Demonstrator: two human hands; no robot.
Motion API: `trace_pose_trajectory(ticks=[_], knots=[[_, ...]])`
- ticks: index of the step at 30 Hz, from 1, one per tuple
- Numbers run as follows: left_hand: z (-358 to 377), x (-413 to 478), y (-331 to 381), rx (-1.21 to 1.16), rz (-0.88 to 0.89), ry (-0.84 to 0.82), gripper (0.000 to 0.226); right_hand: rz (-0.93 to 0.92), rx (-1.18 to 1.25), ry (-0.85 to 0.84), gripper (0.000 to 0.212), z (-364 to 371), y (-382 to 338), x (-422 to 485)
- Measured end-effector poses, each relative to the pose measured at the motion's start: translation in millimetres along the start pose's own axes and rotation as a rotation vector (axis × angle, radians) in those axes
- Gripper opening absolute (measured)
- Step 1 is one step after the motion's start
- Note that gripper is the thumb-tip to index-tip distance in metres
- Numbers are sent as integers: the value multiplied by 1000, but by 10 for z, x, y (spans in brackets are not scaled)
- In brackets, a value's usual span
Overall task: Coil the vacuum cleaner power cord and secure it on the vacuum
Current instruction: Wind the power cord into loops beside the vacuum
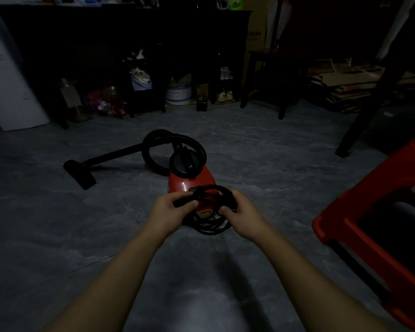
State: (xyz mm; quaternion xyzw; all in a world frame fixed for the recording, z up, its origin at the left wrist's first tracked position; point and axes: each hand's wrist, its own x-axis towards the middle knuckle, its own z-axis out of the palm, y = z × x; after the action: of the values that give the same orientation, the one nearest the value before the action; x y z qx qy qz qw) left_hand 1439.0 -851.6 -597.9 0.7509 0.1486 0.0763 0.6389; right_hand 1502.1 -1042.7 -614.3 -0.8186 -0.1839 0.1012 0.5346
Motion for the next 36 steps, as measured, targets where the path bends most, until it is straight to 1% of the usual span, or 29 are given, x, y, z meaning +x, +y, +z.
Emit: trace_pose_trajectory(ticks=[3, 6, 8, 12, 14, 16, 21, 24, 26, 28, 32, 36], knots=[[-72, 74, -67, 131, 3, -64, 29, -19, -67, 16, 31, 26, 0, 6], [-134, 116, -91, 345, 81, -181, 21, -23, -122, 13, 32, 68, 21, 19], [-180, 156, -94, 388, 106, -181, 14, -15, -156, 0, 31, 116, -22, 56], [-156, 359, -85, 252, 50, -99, 19, -7, -246, -12, 35, 79, -226, 269], [-91, 433, -58, 198, 66, -77, 21, 28, -311, -23, 32, -16, -349, 375], [-14, 450, -30, 144, 75, -40, 22, 58, -385, -67, 29, -123, -434, 440], [227, 464, -50, 20, 51, 8, 20, 114, -488, -164, 35, -362, -527, 542], [320, 518, -81, 15, 66, -15, 22, 104, -517, -185, 31, -486, -440, 600], [357, 573, -124, 7, 40, -22, 26, 90, -535, -189, 23, -518, -340, 651], [382, 634, -173, 52, 50, -4, 25, 56, -528, -200, 19, -517, -234, 717], [431, 771, -243, 75, 39, -2, 19, 14, -457, -232, 22, -525, -33, 855], [396, 874, -334, 188, 8, -18, 19, -24, -394, -265, 26, -493, 247, 1028]])
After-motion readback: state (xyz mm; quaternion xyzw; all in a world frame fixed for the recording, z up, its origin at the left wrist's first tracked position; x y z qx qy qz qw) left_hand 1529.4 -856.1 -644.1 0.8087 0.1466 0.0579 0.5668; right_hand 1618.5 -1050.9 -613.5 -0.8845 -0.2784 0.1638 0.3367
